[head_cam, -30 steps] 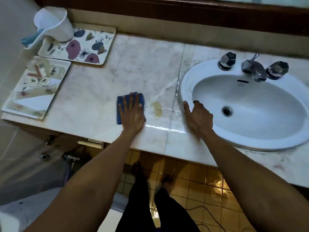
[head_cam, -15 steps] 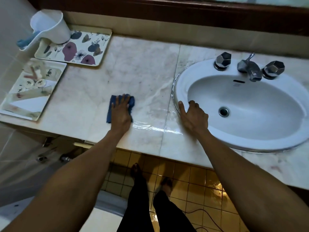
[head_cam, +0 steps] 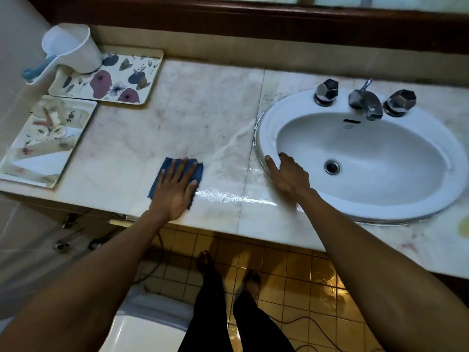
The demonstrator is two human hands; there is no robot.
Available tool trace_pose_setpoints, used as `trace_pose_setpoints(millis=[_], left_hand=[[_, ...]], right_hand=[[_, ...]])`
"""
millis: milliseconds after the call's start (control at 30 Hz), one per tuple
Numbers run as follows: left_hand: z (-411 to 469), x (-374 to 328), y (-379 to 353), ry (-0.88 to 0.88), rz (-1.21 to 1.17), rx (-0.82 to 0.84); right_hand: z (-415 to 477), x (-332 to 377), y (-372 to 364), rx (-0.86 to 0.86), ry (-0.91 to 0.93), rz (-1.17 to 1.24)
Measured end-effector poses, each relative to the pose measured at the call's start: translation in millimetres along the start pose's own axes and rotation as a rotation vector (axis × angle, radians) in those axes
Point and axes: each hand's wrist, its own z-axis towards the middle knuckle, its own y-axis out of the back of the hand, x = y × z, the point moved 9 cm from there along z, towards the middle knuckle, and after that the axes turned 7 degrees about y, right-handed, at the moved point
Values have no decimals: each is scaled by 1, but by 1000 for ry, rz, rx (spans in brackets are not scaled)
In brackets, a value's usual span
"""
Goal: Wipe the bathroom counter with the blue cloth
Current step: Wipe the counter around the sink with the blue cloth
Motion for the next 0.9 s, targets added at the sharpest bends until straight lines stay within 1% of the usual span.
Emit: trace_pose_setpoints(millis=[67,100,133,233,300,367,400,433,467,500,567,633,700,733,767,900], left_hand=[[26,-17,-1,186,-75,-33],[36,-36,-2,222,-102,-40],[43,-60,-4,212,-121,-38],[41,-139,-13,55,-112,-7],[18,-174,-23,-90,-89,37],[-17,-178,-34,-300,-1,60],[-31,-167,-36,-400,37,65],[-37,-149,-35,-460,55,73],[-36,-127,-30,-471,68,70],[-29,-105,-24,-438,73,65],[-6,-77,-15,-279,42,69],[8,-78,-13,-95,-23,27],[3,-97,-18,49,-53,-44],[-2,-110,-22,72,-61,-61],[-8,-125,-26,53,-67,-60],[-41,-181,-44,-166,-58,-11]], right_hand=[[-8,-9,0,45,24,-19],[-14,-13,0,46,38,-48],[-20,-18,1,34,51,-83],[-33,-28,6,-7,53,-165],[-40,-35,10,-38,34,-203],[-47,-41,14,-78,30,-234],[-51,-44,17,-94,32,-244],[-54,-47,19,-107,33,-256],[-58,-50,21,-121,33,-268],[-61,-52,23,-144,37,-282],[-69,-57,28,-204,39,-311],[-76,-61,31,-251,37,-341],[-81,-67,32,-261,39,-378],[-82,-70,32,-260,37,-391],[-82,-73,33,-258,33,-399],[-91,-89,39,-298,13,-428]])
